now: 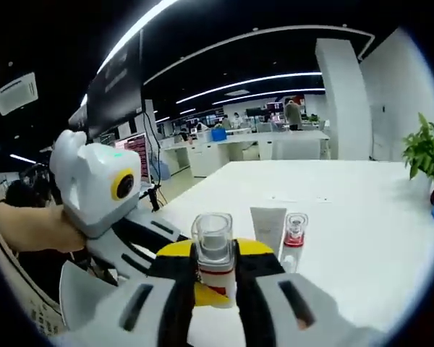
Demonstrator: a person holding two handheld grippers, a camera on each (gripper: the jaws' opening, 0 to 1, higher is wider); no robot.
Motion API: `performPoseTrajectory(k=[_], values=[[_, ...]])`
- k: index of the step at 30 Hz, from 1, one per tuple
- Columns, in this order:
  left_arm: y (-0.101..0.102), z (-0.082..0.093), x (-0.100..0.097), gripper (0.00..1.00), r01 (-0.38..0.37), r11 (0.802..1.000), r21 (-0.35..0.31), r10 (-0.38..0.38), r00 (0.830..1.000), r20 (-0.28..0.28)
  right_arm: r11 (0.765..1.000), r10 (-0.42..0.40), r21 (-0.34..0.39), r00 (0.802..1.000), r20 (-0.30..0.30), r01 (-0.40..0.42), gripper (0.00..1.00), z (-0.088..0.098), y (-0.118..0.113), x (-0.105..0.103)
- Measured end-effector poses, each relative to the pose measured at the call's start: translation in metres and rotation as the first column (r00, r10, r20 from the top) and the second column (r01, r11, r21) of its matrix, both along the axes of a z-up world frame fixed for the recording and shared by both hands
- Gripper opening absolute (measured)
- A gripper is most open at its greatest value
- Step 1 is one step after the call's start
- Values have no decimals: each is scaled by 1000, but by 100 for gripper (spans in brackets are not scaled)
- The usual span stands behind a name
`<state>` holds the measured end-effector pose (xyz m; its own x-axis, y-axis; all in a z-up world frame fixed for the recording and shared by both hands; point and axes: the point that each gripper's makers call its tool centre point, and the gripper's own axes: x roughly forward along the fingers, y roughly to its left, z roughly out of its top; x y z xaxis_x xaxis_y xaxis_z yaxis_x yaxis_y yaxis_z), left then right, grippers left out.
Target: Arrange the skincare products in the storage area until every visible bottle or jar stands upright without overlapping.
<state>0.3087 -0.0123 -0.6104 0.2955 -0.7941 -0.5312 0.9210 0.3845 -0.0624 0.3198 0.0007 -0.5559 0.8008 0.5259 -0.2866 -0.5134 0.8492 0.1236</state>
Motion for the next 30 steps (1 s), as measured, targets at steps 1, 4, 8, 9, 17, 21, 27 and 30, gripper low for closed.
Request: performPoseTrajectory(k=[1,4,8,9,17,21,27,30], values=[[-1,-3,0,16,14,1000,0,-14,1000,0,1000,2,-4,1000,-6,-2,20,-3,0,0],[-2,-14,1,16,55,998,4,-55,998,4,999,13,-33,999,-29,-14,21,-15,-1,0],[-4,-27,4,16,103,995,-1,-103,995,13,999,30,-32,998,-47,-31,22,-26,-3,1],[-4,-29,5,16,110,994,-1,-110,994,12,999,34,-30,998,-50,-35,22,-28,-3,1],[-6,-53,14,16,170,985,3,-170,985,28,997,71,-15,996,-55,-71,22,-45,-6,3],[-7,-66,15,16,201,979,31,-202,979,40,996,93,-8,995,-44,-93,24,-53,-6,4],[-10,-81,13,16,235,970,56,-238,970,52,993,112,-39,992,-63,-114,30,-70,-5,1],[-12,-88,13,16,242,969,55,-245,968,53,992,115,-35,991,-74,-118,34,-76,-4,0]])
